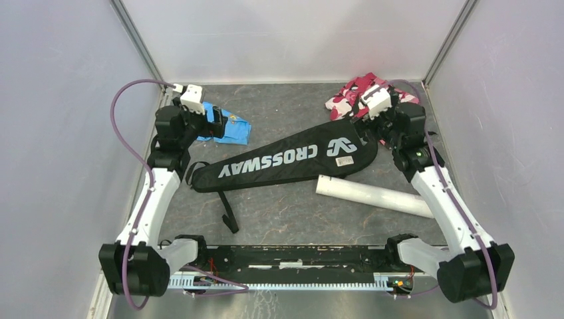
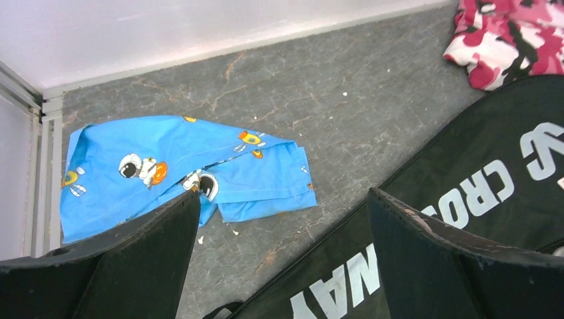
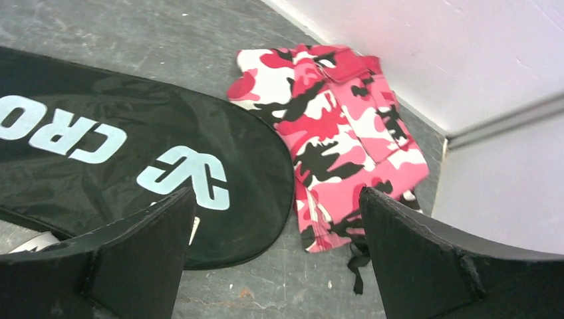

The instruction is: Pack up the badminton gear

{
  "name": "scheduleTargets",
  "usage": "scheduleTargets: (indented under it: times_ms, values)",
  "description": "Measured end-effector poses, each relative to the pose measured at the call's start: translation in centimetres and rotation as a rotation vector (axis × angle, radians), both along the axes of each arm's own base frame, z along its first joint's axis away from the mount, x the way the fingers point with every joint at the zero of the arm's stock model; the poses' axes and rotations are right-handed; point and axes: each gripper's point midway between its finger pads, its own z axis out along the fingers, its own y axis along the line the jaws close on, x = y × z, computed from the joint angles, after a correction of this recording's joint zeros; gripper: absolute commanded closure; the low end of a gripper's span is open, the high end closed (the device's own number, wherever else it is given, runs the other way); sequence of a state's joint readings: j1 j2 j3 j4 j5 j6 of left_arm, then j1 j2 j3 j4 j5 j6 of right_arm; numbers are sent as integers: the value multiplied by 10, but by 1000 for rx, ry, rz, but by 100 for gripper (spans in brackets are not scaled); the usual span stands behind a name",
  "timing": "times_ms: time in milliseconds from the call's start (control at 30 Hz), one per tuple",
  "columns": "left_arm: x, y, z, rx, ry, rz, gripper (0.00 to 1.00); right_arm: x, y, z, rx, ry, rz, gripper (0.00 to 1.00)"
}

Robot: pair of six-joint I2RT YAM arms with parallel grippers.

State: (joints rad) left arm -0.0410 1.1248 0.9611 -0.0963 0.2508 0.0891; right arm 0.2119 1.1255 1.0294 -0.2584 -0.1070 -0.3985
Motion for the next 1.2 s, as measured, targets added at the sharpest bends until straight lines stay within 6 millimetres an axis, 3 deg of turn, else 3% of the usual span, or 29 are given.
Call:
scheduleTargets:
  times_ms: [200, 367, 500, 700, 967, 1200]
  values:
    - [-23, 0, 22, -51, -122, 16, 0, -16, -18, 6, 42, -78, -108, 2]
    - [-31, -1, 51, -96, -211, 18, 0, -22, -23, 15, 66, -133, -135, 2]
    - [-33, -5, 60, -103, -244, -6, 0, -25, -24, 23, 74, -162, -134, 2]
    - [-37, -9, 50, -112, -244, -28, 0, -34, -22, 30, 81, -203, -106, 2]
    - [-45, -9, 35, -113, -233, -24, 0, -41, -13, 1, 50, -163, -23, 2]
    - [-51, -7, 41, -115, -260, -22, 0, -43, -17, 4, 45, -177, -14, 2]
